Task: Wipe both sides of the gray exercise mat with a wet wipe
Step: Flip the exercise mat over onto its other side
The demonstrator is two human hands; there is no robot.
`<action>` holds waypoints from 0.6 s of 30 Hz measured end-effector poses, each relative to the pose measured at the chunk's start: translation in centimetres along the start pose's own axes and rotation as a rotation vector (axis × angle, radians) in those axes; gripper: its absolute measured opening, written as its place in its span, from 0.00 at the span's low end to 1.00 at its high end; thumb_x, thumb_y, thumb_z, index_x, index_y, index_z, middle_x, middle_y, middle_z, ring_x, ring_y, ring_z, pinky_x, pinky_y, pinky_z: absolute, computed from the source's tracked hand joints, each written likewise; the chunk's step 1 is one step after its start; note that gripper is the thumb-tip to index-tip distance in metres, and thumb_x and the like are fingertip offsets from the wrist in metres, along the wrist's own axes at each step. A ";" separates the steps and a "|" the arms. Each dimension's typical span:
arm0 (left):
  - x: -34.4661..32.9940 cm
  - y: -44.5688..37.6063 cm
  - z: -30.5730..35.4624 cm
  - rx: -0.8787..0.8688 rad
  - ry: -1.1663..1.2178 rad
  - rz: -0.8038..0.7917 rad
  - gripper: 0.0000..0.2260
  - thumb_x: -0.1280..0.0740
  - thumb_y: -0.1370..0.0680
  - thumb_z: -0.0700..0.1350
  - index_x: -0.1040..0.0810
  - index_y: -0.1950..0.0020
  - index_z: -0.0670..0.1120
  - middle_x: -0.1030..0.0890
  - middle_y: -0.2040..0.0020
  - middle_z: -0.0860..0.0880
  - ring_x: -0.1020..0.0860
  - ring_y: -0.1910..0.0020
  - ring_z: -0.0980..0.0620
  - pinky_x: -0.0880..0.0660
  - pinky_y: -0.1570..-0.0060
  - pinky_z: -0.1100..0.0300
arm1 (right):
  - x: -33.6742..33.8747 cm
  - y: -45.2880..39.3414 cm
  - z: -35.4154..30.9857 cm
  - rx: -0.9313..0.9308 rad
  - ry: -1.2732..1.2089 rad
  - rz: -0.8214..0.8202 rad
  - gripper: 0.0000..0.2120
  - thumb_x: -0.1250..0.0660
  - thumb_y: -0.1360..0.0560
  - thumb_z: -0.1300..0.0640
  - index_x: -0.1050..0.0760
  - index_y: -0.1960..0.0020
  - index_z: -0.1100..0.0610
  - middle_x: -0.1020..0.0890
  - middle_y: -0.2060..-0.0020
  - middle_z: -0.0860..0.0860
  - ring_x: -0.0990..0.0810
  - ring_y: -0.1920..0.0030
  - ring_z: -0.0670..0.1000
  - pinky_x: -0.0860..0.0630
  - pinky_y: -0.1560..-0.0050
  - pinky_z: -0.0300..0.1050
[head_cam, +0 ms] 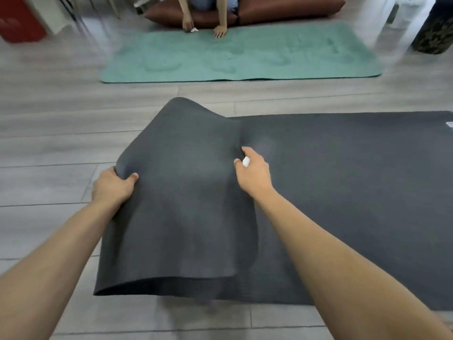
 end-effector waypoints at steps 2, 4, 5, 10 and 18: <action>0.5 -0.6 -1.8 0.044 -0.070 0.068 0.23 0.30 0.22 0.56 0.24 0.35 0.41 0.19 0.39 0.37 0.23 0.39 0.33 0.26 0.42 0.44 | -1.5 0.1 -1.9 0.016 -0.007 0.007 0.21 0.40 0.20 0.51 0.34 0.28 0.48 0.26 0.34 0.49 0.27 0.36 0.53 0.29 0.39 0.47; 0.0 -1.0 -2.8 0.092 -0.091 0.047 0.26 0.31 0.21 0.57 0.26 0.33 0.39 0.21 0.37 0.36 0.24 0.37 0.33 0.26 0.40 0.43 | -1.9 -0.3 -3.1 0.020 -0.013 0.031 0.21 0.40 0.21 0.51 0.34 0.28 0.47 0.26 0.34 0.48 0.26 0.38 0.53 0.27 0.39 0.48; -0.5 -1.2 -3.0 0.101 -0.096 0.007 0.28 0.31 0.22 0.59 0.27 0.32 0.39 0.21 0.36 0.36 0.24 0.37 0.33 0.26 0.40 0.43 | -1.7 -0.6 -3.2 0.019 0.005 0.042 0.21 0.40 0.22 0.52 0.32 0.30 0.47 0.24 0.36 0.48 0.24 0.41 0.53 0.25 0.42 0.49; -5.3 0.5 -1.4 0.063 -0.173 -0.180 0.38 0.36 0.30 0.73 0.28 0.32 0.46 0.21 0.35 0.41 0.25 0.35 0.35 0.26 0.36 0.43 | 4.2 -2.8 1.0 -0.133 0.222 0.068 0.19 0.38 0.27 0.54 0.25 0.37 0.50 0.19 0.46 0.50 0.22 0.45 0.57 0.27 0.51 0.43; -18.2 11.8 7.0 -0.359 -0.447 -0.252 0.27 0.35 0.23 0.65 0.31 0.27 0.55 0.38 0.23 0.41 0.39 0.25 0.36 0.39 0.28 0.38 | 20.4 -2.8 9.8 -0.307 0.332 0.271 0.21 0.39 0.26 0.56 0.26 0.34 0.48 0.20 0.42 0.53 0.23 0.41 0.59 0.28 0.42 0.46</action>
Point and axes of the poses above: each hand's wrist, its own y-axis away from the middle knuckle, its own x-axis out of the back of the hand, z = x × y, the point moved 6 cm from there along -y, towards the middle knuckle
